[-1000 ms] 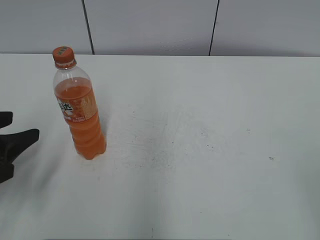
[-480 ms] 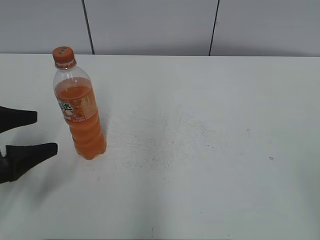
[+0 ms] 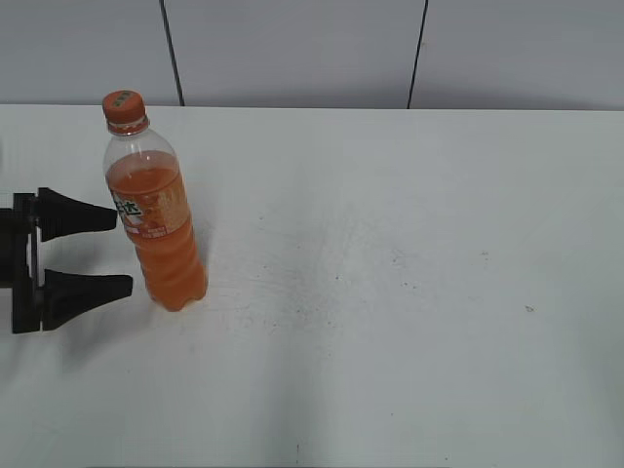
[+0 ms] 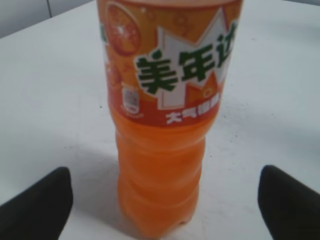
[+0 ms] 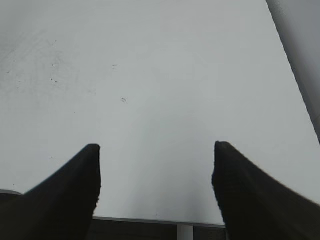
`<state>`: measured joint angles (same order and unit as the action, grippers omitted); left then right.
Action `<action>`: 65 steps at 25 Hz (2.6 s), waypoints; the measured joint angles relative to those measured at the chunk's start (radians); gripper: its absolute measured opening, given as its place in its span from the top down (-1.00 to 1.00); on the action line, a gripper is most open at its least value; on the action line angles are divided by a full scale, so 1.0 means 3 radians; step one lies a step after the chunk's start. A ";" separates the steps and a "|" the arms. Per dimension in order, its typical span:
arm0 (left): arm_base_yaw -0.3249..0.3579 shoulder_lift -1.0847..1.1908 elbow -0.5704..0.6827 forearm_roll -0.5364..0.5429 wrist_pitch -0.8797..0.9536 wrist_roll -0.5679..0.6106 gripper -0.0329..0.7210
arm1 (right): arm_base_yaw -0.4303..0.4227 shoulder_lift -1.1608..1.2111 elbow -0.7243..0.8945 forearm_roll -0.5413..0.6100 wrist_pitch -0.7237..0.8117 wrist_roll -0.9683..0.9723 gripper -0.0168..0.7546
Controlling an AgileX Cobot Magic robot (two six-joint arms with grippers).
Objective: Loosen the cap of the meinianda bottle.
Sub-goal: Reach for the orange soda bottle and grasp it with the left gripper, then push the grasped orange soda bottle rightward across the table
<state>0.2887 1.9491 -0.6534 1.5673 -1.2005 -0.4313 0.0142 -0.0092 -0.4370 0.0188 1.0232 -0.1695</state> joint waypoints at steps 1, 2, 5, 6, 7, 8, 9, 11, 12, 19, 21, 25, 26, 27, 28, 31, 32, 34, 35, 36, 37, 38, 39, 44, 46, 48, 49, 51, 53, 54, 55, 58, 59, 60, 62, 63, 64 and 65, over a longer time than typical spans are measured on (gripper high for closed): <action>-0.0038 0.0087 -0.0091 0.0035 0.0000 0.0001 -0.90 | 0.0000 0.0000 0.0000 0.0000 0.0000 0.0000 -0.40; -0.0087 0.0169 -0.0183 0.0062 0.0000 -0.0003 -0.89 | 0.0000 0.0000 0.0000 0.0000 0.0000 0.0000 -0.40; -0.0218 0.0377 -0.0434 0.0121 0.0000 -0.0061 -0.86 | 0.0000 0.0000 0.0000 0.0000 0.0000 0.0000 -0.40; -0.0262 0.0430 -0.0495 0.0141 0.0000 -0.0075 -0.85 | 0.0000 0.0000 0.0000 0.0000 0.0000 0.0000 -0.40; -0.0306 0.0485 -0.0557 0.0149 0.0000 -0.0077 -0.84 | 0.0000 0.0000 0.0000 0.0000 0.0000 0.0000 -0.40; -0.0340 0.0532 -0.0608 0.0162 0.0000 -0.0084 -0.83 | 0.0000 0.0000 0.0000 0.0000 0.0000 0.0000 -0.40; -0.0380 0.0573 -0.0651 0.0170 0.0000 -0.0085 -0.83 | 0.0000 0.0000 0.0000 0.0000 0.0000 0.0000 -0.40; -0.0449 0.0631 -0.0718 0.0178 -0.0002 -0.0088 -0.81 | 0.0000 0.0000 0.0000 0.0000 0.0000 0.0000 -0.40; -0.0476 0.0653 -0.0750 0.0182 -0.0002 -0.0089 -0.80 | 0.0000 0.0000 0.0000 0.0000 0.0000 0.0000 -0.40; -0.0646 0.0687 -0.0866 0.0186 -0.0004 -0.0154 -0.55 | 0.0000 0.0000 0.0000 0.0000 0.0000 0.0000 -0.40; -0.0673 0.0695 -0.0885 0.0186 -0.0012 -0.0185 -0.52 | 0.0000 0.0000 0.0000 0.0000 0.0000 0.0000 -0.40; -0.0677 0.0721 -0.0896 0.0186 -0.0012 -0.0217 -0.50 | 0.0000 0.0000 0.0000 0.0000 0.0000 0.0000 -0.40; -0.0677 0.0721 -0.0896 0.0186 -0.0015 -0.0220 -0.49 | 0.0000 0.0000 0.0000 0.0000 0.0000 0.0000 -0.40; -0.0677 0.0721 -0.0896 0.0186 -0.0015 -0.0221 -0.46 | 0.0000 0.0000 0.0000 0.0000 0.0000 0.0000 -0.40; -0.0677 0.0721 -0.0896 0.0186 -0.0015 -0.0224 -0.42 | 0.0000 0.0000 0.0000 0.0000 0.0000 0.0000 -0.40; -0.0677 0.0721 -0.0896 0.0179 -0.0015 -0.0224 -0.28 | 0.0000 0.0000 0.0000 0.0000 0.0000 0.0000 -0.40; -0.0677 0.0721 -0.0896 0.0164 -0.0011 -0.0224 -0.22 | 0.0000 0.0000 0.0000 0.0000 0.0000 0.0000 -0.40; -0.0677 0.0721 -0.0900 0.0163 -0.0011 -0.0228 -0.15 | 0.0000 0.0000 0.0000 0.0000 0.0000 0.0000 -0.40; -0.0677 0.0721 -0.0900 0.0163 -0.0011 -0.0228 -0.15 | 0.0000 0.0000 0.0000 0.0000 0.0000 0.0000 -0.40; -0.0677 0.0721 -0.0900 0.0163 -0.0011 -0.0228 -0.15 | 0.0000 0.0000 0.0000 0.0000 0.0000 0.0000 -0.40; -0.0677 0.0721 -0.0900 0.0163 -0.0011 -0.0228 -0.15 | 0.0000 0.0000 0.0000 0.0000 0.0000 0.0000 -0.40; -0.0677 0.0721 -0.0900 0.0163 -0.0011 -0.0228 -0.15 | 0.0000 0.0000 0.0000 0.0000 0.0000 0.0000 -0.40; -0.0677 0.0721 -0.0900 0.0163 -0.0014 -0.0228 -0.15 | 0.0000 0.0000 0.0000 0.0000 0.0000 0.0000 -0.40; -0.0677 0.0721 -0.0900 0.0163 -0.0014 -0.0231 -0.15 | 0.0000 0.0000 0.0000 0.0000 0.0000 0.0000 -0.40; -0.0677 0.0721 -0.0900 0.0163 -0.0014 -0.0251 -0.15 | 0.0000 0.0000 0.0000 0.0000 0.0000 0.0000 -0.40; -0.0677 0.0721 -0.0900 0.0163 -0.0011 -0.0297 -0.15 | 0.0000 0.0000 0.0000 0.0000 0.0000 0.0000 -0.40; -0.0677 0.0721 -0.0900 0.0163 -0.0008 -0.0314 -0.15 | 0.0000 0.0000 0.0000 0.0000 0.0000 0.0000 -0.40; -0.0677 0.0721 -0.0900 0.0163 -0.0008 -0.0349 -0.15 | 0.0000 0.0000 0.0000 0.0000 0.0000 0.0000 -0.40; -0.0677 0.0721 -0.0900 0.0163 -0.0008 -0.0364 -0.15 | 0.0000 0.0000 0.0000 0.0000 0.0000 0.0000 -0.40; -0.0681 0.0721 -0.0900 0.0163 -0.0007 -0.0367 -0.15 | 0.0000 0.0000 0.0000 0.0000 0.0000 0.0000 -0.40; -0.0684 0.0721 -0.0900 0.0163 -0.0004 -0.0369 -0.15 | 0.0000 0.0000 0.0000 0.0000 0.0000 0.0000 -0.40; -0.0719 0.0721 -0.0900 0.0163 -0.0001 -0.0373 -0.15 | 0.0000 0.0000 0.0000 0.0000 0.0000 0.0000 -0.40; -0.0739 0.0718 -0.0900 0.0163 -0.0001 -0.0376 -0.15 | 0.0000 0.0000 0.0000 0.0000 0.0000 0.0000 -0.40; -0.0760 0.0718 -0.0900 0.0163 0.0002 -0.0376 -0.15 | 0.0000 0.0000 0.0000 0.0000 0.0000 0.0000 -0.40; -0.0803 0.0684 -0.0900 0.0184 0.0038 -0.0379 -0.15 | 0.0000 0.0000 0.0000 0.0000 0.0000 0.0000 -0.40; -0.0827 0.0656 -0.0900 0.0205 0.0064 -0.0387 -0.15 | 0.0000 0.0000 0.0000 0.0000 0.0000 -0.0003 -0.40; -0.0845 0.0638 -0.0900 0.0229 0.0090 -0.0394 -0.15 | 0.0000 0.0000 0.0000 0.0000 0.0000 -0.0003 -0.40; -0.0860 0.0614 -0.0900 0.0253 0.0116 -0.0399 -0.15 | 0.0000 0.0000 0.0000 0.0000 0.0000 -0.0003 -0.40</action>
<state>0.0306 2.1333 -0.9233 1.6433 -1.1657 -0.5509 0.0142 -0.0092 -0.4370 0.0188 1.0232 -0.1704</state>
